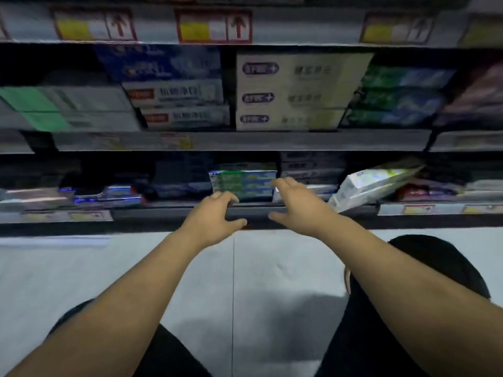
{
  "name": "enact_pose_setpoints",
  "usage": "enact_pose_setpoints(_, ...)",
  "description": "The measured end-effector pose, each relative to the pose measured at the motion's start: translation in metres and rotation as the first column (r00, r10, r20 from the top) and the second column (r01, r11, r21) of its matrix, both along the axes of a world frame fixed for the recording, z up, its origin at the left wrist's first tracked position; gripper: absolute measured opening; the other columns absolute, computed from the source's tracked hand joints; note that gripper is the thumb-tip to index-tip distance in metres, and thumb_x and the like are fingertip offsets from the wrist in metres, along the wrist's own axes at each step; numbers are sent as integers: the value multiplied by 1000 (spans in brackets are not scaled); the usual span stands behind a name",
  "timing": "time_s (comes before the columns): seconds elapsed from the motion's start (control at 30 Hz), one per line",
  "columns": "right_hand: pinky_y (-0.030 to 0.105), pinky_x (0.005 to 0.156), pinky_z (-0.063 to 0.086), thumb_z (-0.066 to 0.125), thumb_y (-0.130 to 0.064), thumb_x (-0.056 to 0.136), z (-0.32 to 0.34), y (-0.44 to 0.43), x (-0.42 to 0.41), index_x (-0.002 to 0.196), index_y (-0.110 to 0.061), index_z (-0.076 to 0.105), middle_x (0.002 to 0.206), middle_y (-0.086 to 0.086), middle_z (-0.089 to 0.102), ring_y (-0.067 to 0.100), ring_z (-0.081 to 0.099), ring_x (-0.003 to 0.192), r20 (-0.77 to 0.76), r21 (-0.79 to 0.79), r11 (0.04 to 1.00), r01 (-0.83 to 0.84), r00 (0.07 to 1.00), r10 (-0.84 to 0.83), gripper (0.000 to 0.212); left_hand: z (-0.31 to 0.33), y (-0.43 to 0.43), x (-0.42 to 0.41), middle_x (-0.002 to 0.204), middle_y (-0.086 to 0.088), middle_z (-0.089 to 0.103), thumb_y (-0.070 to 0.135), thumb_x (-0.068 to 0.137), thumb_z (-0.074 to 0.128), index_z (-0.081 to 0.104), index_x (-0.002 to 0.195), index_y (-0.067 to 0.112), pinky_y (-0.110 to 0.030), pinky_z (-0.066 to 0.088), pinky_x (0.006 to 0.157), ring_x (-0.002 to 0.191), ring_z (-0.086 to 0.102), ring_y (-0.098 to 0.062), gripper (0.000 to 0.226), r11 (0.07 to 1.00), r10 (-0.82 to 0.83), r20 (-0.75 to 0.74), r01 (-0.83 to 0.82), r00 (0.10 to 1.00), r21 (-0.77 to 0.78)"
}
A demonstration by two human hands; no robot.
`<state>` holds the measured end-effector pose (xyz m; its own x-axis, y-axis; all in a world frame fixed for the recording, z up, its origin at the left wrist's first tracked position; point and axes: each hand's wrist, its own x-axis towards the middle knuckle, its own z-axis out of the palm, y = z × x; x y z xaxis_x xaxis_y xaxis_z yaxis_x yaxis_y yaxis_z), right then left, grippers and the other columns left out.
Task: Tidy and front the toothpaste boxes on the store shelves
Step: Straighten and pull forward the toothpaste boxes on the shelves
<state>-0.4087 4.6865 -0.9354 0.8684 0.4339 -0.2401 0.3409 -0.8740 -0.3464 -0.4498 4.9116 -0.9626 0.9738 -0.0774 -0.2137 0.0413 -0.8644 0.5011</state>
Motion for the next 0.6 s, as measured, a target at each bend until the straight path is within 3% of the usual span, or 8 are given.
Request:
enact_pose_setpoints(0.13, 47, 101, 47, 71, -40, 92, 20, -23, -40, 149, -20, 34, 145, 9, 41, 31, 48, 129, 1, 119, 991, 61, 998, -62, 72, 10, -46, -41, 129, 5, 56, 54, 84, 73, 54, 132, 25, -37, 50, 97, 116, 56, -16, 59, 1000, -21, 38, 22, 999, -22)
enact_pose_setpoints(0.23, 47, 102, 46, 71, -38, 91, 37, -53, -60, 151, -22, 33, 148, 9, 40, 32, 47, 130, 63, 127, 990, 64, 995, -72, 73, 31, -82, -63, 132, 5, 55, 55, 84, 70, 51, 136, 27, -41, 49, 99, 120, 55, -17, 62, 992, -98, 62, 93, 993, 80)
enact_pose_setpoints(0.4, 48, 103, 45, 69, -35, 92, 51, -94, -74, 148, -20, 36, 144, 9, 41, 33, 46, 130, 101, 141, 969, 203, 971, -218, 67, 63, -122, -58, 131, 2, 56, 54, 84, 69, 52, 133, 26, -42, 49, 100, 120, 55, -19, 59, 987, -120, 140, 103, 983, 124)
enact_pose_setpoints(0.6, 41, 105, 45, 70, -33, 92, 54, -107, -76, 150, -20, 34, 146, 3, 41, 25, 46, 130, 150, 295, 919, 262, 937, -316, 70, 80, -143, -40, 127, 1, 57, 53, 84, 66, 52, 131, 27, -44, 49, 98, 118, 56, -22, 56, 983, -150, 237, 119, 960, 140)
